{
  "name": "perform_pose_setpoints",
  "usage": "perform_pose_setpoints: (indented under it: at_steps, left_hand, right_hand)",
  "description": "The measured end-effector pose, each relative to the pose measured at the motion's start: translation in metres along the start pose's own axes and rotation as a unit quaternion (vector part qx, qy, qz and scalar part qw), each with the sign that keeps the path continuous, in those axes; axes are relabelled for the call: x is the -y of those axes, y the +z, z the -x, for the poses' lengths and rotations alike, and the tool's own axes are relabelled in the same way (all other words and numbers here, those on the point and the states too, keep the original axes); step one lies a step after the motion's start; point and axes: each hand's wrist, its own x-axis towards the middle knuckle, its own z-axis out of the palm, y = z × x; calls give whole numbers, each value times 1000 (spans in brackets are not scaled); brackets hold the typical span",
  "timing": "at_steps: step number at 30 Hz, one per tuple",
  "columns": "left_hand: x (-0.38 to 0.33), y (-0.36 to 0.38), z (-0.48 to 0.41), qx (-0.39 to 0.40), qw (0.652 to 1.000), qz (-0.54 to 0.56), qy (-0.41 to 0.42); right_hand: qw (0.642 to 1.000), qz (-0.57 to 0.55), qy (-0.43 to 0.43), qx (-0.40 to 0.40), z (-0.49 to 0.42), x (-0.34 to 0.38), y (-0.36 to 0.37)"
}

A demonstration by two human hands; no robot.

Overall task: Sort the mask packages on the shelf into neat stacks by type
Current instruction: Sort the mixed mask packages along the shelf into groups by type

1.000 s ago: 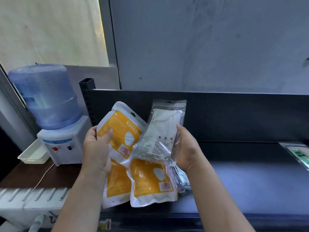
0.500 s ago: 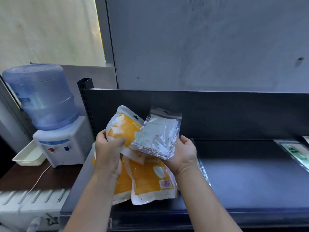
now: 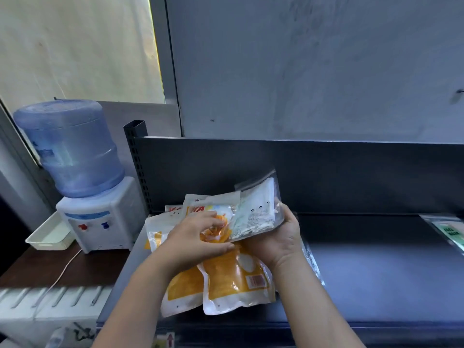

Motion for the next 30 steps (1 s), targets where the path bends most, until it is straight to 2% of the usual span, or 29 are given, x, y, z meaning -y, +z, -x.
perform_pose_setpoints:
  at_steps: [2,3,5,7,8,10,12,15,18,20,23,30]
  left_hand:
    - [2,-9,-3,59,998,3,-30]
    - [3,-10,-6,51,998,6,-44]
    - [12,-9,-15,-50,996,-16,-77]
    - [24,-8,-25,-141,979,-80,-127]
    - [29,-8,-28,-155,969,-114,-155]
    - [34,-8,-31,-133,959,-124,-217]
    - [36,-9,-33,-122,954,-98,-257]
    - [35,-16,-36,-150,944,-42,-291]
    - [36,-23,-37,-199,944,31,-262]
    - [36,-24,-36,-225,946,40,-231]
    - [19,-22,-28,-258,947,112,-154]
    - [-48,7,-30,-331,873,353,-64]
  right_hand:
    - [1000,-4,5,-6,-1,-1,-6]
    - [1000,3,7,-11,-1,-1,-7]
    - [998,39,3,-43,1,-1,-6]
    - [994,67,-4,-87,1,0,-1]
    - [990,90,-19,-109,-1,-1,1]
    - [973,158,-64,-153,-5,0,1]
    - [953,215,-99,-191,-8,4,-2]
    - [933,258,-134,-213,-8,14,-5]
    - [903,328,-164,-222,-6,24,-12]
    - [888,356,-185,-224,-4,31,-16]
    - [877,370,-205,-226,-1,41,-20]
    - [868,392,-223,-207,20,93,-28]
